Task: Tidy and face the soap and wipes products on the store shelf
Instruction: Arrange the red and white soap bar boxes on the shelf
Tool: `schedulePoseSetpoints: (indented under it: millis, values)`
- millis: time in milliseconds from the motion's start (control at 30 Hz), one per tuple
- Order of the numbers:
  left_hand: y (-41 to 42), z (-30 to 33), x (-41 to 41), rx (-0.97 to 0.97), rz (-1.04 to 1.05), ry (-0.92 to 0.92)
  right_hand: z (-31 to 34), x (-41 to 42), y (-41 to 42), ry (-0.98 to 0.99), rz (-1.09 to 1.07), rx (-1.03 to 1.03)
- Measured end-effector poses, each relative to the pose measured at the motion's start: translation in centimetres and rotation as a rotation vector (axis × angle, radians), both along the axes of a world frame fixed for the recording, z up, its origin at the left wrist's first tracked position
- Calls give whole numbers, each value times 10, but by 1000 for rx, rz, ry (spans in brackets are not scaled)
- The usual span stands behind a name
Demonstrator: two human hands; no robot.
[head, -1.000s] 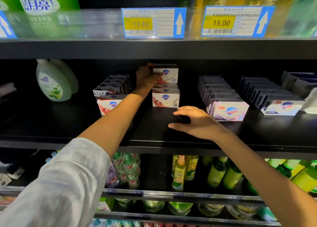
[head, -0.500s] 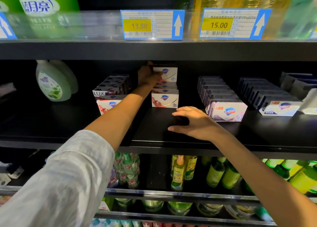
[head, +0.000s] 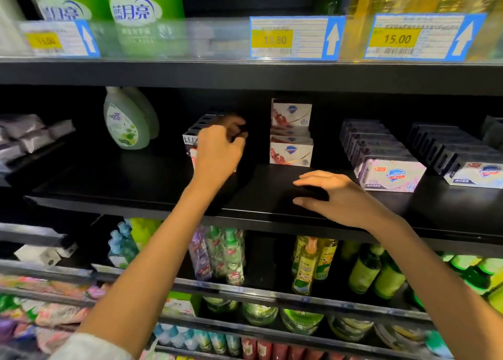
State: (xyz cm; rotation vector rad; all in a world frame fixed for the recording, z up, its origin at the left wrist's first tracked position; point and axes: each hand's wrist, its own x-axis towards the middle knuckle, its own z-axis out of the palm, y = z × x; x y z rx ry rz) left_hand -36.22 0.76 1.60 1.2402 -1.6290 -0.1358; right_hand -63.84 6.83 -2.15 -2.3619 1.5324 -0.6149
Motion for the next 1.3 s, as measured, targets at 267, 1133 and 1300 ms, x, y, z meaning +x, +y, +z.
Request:
schedulePoseSetpoints:
  millis: [267, 1133, 1300]
  values:
    - [2, -33, 73, 227, 204, 29, 1, 2, 16, 107, 30, 74]
    - [-28, -5, 29, 300, -155, 313, 5, 11, 31, 279, -37, 37]
    - [-61, 13, -13, 320, -243, 240, 4, 8, 29, 288, -28, 21]
